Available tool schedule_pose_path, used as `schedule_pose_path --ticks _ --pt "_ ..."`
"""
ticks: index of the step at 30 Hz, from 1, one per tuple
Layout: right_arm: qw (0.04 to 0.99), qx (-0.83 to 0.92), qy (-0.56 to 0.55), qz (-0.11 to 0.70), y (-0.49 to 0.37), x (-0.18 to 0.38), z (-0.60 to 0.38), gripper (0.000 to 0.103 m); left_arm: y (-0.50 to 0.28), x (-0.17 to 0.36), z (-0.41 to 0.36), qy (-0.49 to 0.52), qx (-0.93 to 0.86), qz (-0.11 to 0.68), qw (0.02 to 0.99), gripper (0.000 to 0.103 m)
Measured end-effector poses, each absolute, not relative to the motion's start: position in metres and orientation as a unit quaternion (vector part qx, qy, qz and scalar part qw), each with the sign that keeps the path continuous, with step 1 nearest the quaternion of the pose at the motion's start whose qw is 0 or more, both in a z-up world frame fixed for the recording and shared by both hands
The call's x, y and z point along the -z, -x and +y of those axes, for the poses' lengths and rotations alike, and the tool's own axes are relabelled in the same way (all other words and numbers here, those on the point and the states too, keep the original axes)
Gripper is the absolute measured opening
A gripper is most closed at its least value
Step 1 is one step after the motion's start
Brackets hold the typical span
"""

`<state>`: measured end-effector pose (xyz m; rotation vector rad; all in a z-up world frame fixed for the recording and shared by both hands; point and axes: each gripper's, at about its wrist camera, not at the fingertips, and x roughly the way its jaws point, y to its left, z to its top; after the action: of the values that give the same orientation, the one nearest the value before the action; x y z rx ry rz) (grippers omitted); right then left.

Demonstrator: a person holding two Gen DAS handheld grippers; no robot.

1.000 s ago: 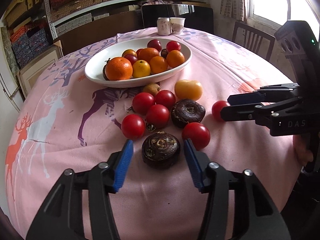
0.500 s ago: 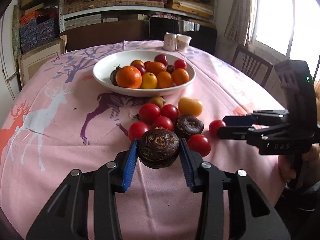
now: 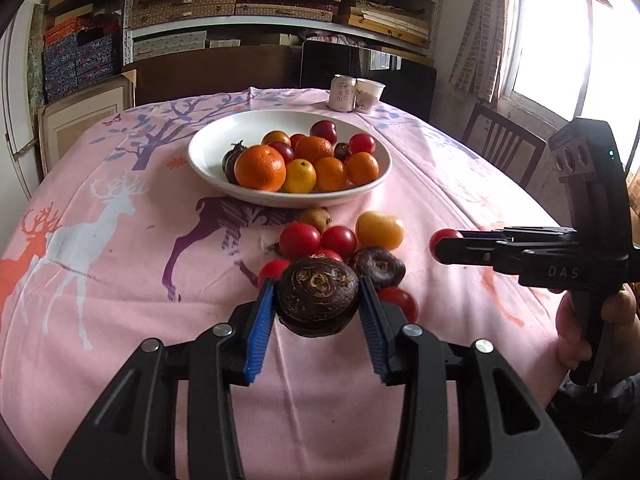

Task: Organize fruits
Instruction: 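Place the dark brown tomato and red tomato on the white plate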

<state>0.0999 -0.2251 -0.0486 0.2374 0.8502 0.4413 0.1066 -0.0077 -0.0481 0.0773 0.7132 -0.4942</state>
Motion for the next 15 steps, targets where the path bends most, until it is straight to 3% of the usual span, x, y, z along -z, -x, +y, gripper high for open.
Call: schedule_pose_path --ticks 6,12,14,15 --pt "0.889 -0.206 -0.125 0.389 -0.165 0.004 -0.231 0.029 -0.180 0.001 -0.025 -0.040 0.234 0.323 0.916 0.040" --pt "0.883 -0.164 -0.155 0.411 -0.254 0.009 -0.229 0.030 -0.271 0.006 -0.043 -0.020 0.202 0.370 0.907 0.041" --pt "0.881 -0.157 -0.166 0.415 -0.265 0.014 -0.230 0.035 -0.281 0.008 -0.046 -0.014 0.194 0.373 0.907 0.057" --pt "0.879 -0.159 -0.175 0.413 -0.266 0.015 -0.231 0.036 -0.280 0.008 -0.044 -0.010 0.193 0.368 0.910 0.059"
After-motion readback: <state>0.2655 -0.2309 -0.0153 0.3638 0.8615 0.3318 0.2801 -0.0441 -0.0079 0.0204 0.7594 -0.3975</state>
